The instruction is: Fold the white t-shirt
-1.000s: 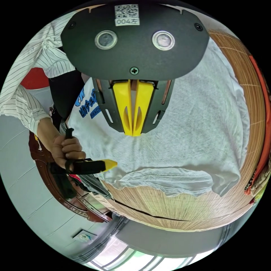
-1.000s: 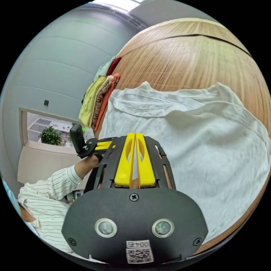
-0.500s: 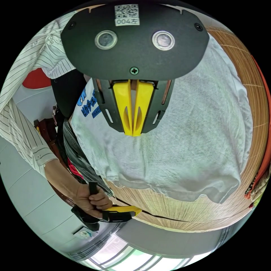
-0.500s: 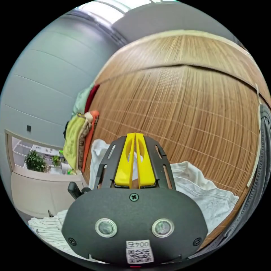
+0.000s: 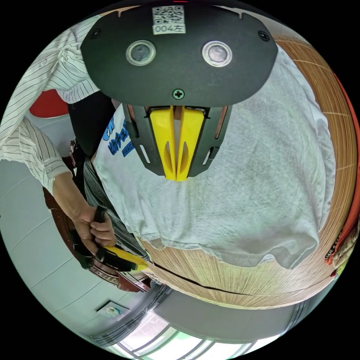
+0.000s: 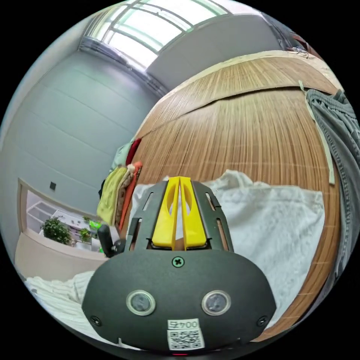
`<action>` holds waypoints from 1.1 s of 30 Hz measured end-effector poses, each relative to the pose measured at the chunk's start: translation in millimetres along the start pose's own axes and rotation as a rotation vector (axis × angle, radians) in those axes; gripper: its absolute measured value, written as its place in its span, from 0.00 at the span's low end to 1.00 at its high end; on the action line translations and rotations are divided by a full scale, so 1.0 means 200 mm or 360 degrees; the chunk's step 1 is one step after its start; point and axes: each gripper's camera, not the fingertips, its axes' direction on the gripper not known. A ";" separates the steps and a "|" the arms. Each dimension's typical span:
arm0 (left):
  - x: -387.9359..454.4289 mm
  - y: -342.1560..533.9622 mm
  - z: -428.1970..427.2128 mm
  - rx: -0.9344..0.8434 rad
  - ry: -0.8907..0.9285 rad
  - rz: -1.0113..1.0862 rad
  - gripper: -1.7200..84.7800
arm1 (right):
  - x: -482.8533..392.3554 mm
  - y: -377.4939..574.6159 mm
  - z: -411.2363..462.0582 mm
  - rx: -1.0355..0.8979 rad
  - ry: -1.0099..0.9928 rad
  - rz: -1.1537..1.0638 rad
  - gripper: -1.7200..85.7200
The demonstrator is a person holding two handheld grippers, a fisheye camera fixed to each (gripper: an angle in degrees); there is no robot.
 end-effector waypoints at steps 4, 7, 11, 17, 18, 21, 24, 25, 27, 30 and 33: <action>-0.02 0.01 0.02 -0.0007 0.0006 -0.0007 0.03 | -0.18 0.44 0.03 -0.0269 0.0445 -0.0222 0.03; -0.05 0.02 0.02 -0.0024 0.0046 -0.0052 0.03 | -0.23 0.67 0.04 -0.0308 0.0582 -0.0257 0.05; -0.03 -0.02 -0.09 -0.0014 0.0150 -0.0084 0.02 | -0.20 0.83 0.09 -0.0297 0.0707 -0.0293 0.05; -0.18 -0.14 -0.42 0.0123 -0.0230 -0.0151 0.02 | -0.17 0.89 0.06 -0.0261 0.0602 -0.0225 0.04; -0.25 -0.18 -0.41 0.0080 -0.0256 -0.0174 0.02 | -0.19 0.91 0.06 -0.0260 0.0631 -0.0242 0.04; -0.35 -0.27 -0.38 0.0027 -0.0288 -0.0186 0.02 | -0.23 0.95 0.07 -0.0252 0.0706 -0.0282 0.04; -0.41 -0.36 -0.30 -0.0071 -0.0411 -0.0170 0.02 | -0.25 0.98 0.07 -0.0259 0.0741 -0.0290 0.04; -0.42 -0.37 -0.29 -0.0069 -0.0450 -0.0178 0.02 | -0.25 0.98 0.06 -0.0262 0.0737 -0.0280 0.03; -0.51 -0.40 -0.33 0.0038 -0.0569 -0.0324 0.02 | -0.23 1.00 0.05 -0.0256 0.0706 -0.0244 0.03; -0.62 -0.35 -0.40 0.0177 -0.0569 -0.0620 0.02 | -0.21 1.03 0.03 -0.0243 0.0670 -0.0205 0.03; -0.58 -0.23 -0.47 0.0294 -0.0524 -0.0708 0.02 | -0.21 1.06 0.02 -0.0239 0.0700 -0.0216 0.03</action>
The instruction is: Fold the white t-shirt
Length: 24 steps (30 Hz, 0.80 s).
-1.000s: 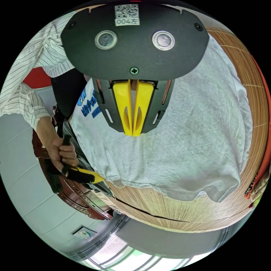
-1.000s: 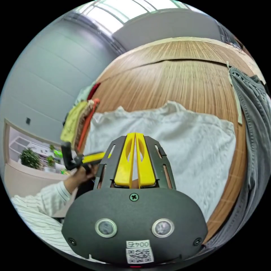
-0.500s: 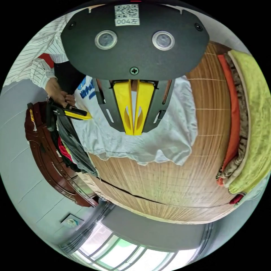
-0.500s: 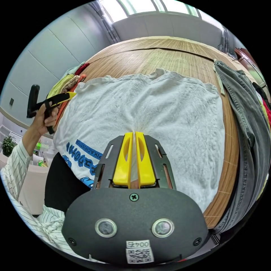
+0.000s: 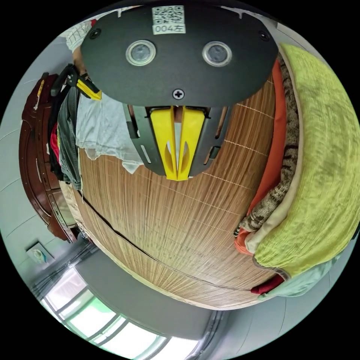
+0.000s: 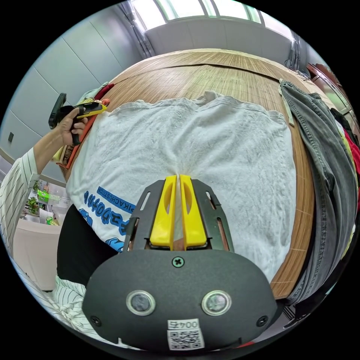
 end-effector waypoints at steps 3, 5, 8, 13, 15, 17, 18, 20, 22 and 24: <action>0.05 0.18 -0.12 0.0070 0.0122 0.0086 0.02 | 0.02 0.02 -0.02 -0.0003 -0.0016 -0.0014 0.02; 0.07 0.30 -0.17 0.0086 0.0162 0.0136 0.02 | 0.05 0.06 -0.06 0.0029 -0.0047 0.0002 0.01; 0.03 0.47 -0.21 0.0093 0.0164 0.0163 0.02 | 0.13 0.18 -0.16 0.0168 -0.0131 0.0096 0.01; 0.03 0.55 -0.08 0.0008 0.0173 0.0260 0.02 | 0.32 0.35 -0.21 0.0151 -0.0118 0.0234 0.01; 0.07 0.53 0.02 -0.0025 0.0137 0.0280 0.02 | 0.37 0.39 -0.20 0.0115 -0.0121 0.0270 0.01; 0.07 0.50 0.12 -0.0069 0.0043 0.0279 0.02 | 0.41 0.42 -0.18 0.0095 -0.0117 0.0268 0.01; 0.06 0.47 0.19 -0.0127 -0.0079 0.0289 0.03 | 0.44 0.44 -0.17 0.0093 -0.0139 0.0285 0.01; 0.00 0.45 0.27 -0.0194 -0.0173 0.0301 0.03 | 0.47 0.45 -0.16 0.0076 -0.0156 0.0294 0.01; -0.10 0.44 0.27 -0.0236 -0.0059 0.0171 0.03 | 0.48 0.47 -0.16 0.0069 -0.0143 0.0263 0.02; -0.13 0.51 0.14 -0.0133 0.0077 0.0194 0.03 | 0.49 0.49 -0.17 0.0065 -0.0152 0.0231 0.02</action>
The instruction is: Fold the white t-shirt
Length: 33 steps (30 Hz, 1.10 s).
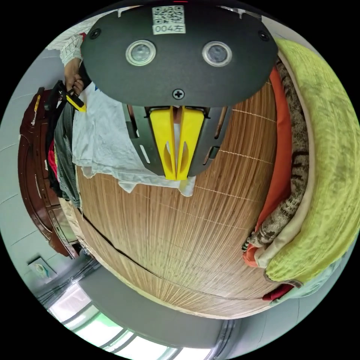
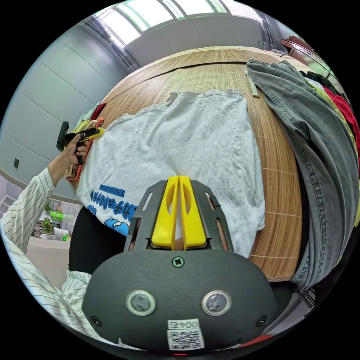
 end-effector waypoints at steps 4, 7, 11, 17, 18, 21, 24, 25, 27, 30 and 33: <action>-0.04 0.35 -0.28 0.0072 0.0107 0.0139 0.03 | 0.04 0.14 -0.13 0.0069 0.0043 -0.0025 0.06; -0.19 0.86 -0.45 0.0046 0.0122 0.0209 0.04 | 0.15 0.32 -0.26 0.0115 0.0052 0.0081 0.09; -0.41 1.64 -0.53 0.0049 0.0177 0.0110 0.06 | 0.33 0.54 -0.41 0.0181 0.0091 0.0263 0.10; -0.49 2.13 -0.41 0.0212 0.0254 0.0052 0.11 | 0.53 0.73 -0.42 0.0197 0.0103 0.0433 0.12; -0.48 2.15 -0.38 0.0235 0.0233 0.0078 0.12 | 0.57 0.75 -0.41 0.0200 0.0047 0.0467 0.12; -0.51 2.18 -0.28 0.0237 0.0332 0.0067 0.15 | 0.71 0.80 -0.39 0.0220 -0.0142 0.0601 0.13; -0.55 2.22 -0.19 0.0203 0.0406 0.0049 0.17 | 0.82 0.85 -0.37 0.0242 -0.0261 0.0702 0.15; -0.55 2.24 -0.18 0.0196 0.0399 0.0054 0.17 | 0.87 0.87 -0.37 0.0264 -0.0338 0.0757 0.15; -0.58 2.29 -0.14 0.0192 0.0399 0.0058 0.17 | 0.94 0.91 -0.35 0.0292 -0.0471 0.0843 0.15; -0.64 2.36 -0.09 0.0187 0.0474 0.0027 0.17 | 1.00 0.93 -0.32 0.0293 -0.0551 0.0885 0.15; -0.70 2.42 -0.07 0.0242 0.0547 -0.0046 0.17 | 1.01 0.92 -0.28 0.0254 -0.0633 0.0879 0.16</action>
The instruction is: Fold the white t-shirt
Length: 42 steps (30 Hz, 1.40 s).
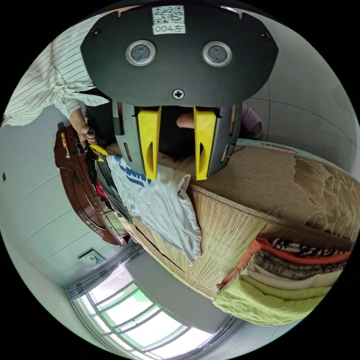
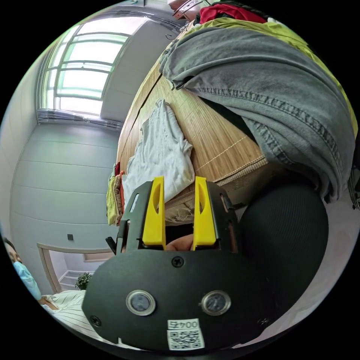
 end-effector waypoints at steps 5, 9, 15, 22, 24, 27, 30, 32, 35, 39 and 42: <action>-0.13 0.09 -0.01 0.0065 0.0108 -0.0138 0.16 | 0.06 -0.02 0.04 -0.0040 -0.0121 0.0098 0.15; -0.25 0.16 -0.02 0.0095 0.0168 -0.0239 0.13 | 0.11 -0.04 0.06 -0.0052 -0.0098 0.0144 0.12; -0.32 0.23 -0.03 0.0088 0.0161 -0.0259 0.10 | 0.13 -0.07 0.05 -0.0051 -0.0064 0.0149 0.11; -0.31 0.21 -0.01 0.0019 0.0257 -0.0138 0.14 | 0.10 -0.10 0.08 -0.0087 -0.0098 0.0114 0.11; -0.31 0.20 -0.01 0.0015 0.0227 -0.0126 0.12 | 0.11 -0.10 0.08 -0.0073 -0.0113 0.0156 0.10; -0.33 0.20 -0.04 0.0027 0.0167 -0.0148 0.08 | 0.11 -0.09 0.09 -0.0057 -0.0099 0.0181 0.07; -0.31 0.18 -0.07 0.0032 0.0129 -0.0104 0.06 | 0.07 -0.09 0.09 -0.0047 -0.0007 0.0157 0.06; -0.31 0.15 -0.09 0.0017 0.0113 -0.0085 0.06 | 0.04 -0.10 0.08 -0.0028 0.0060 0.0155 0.05; -0.32 0.11 -0.14 0.0002 0.0121 -0.0087 0.05 | 0.03 -0.12 0.08 -0.0037 0.0141 0.0156 0.04; -0.32 0.02 -0.19 -0.0048 0.0124 -0.0108 0.06 | 0.06 -0.12 0.11 -0.0063 0.0059 0.0210 0.05; -0.30 -0.05 -0.28 -0.0075 0.0101 -0.0136 0.10 | 0.04 -0.10 0.10 -0.0106 -0.0008 0.0180 0.08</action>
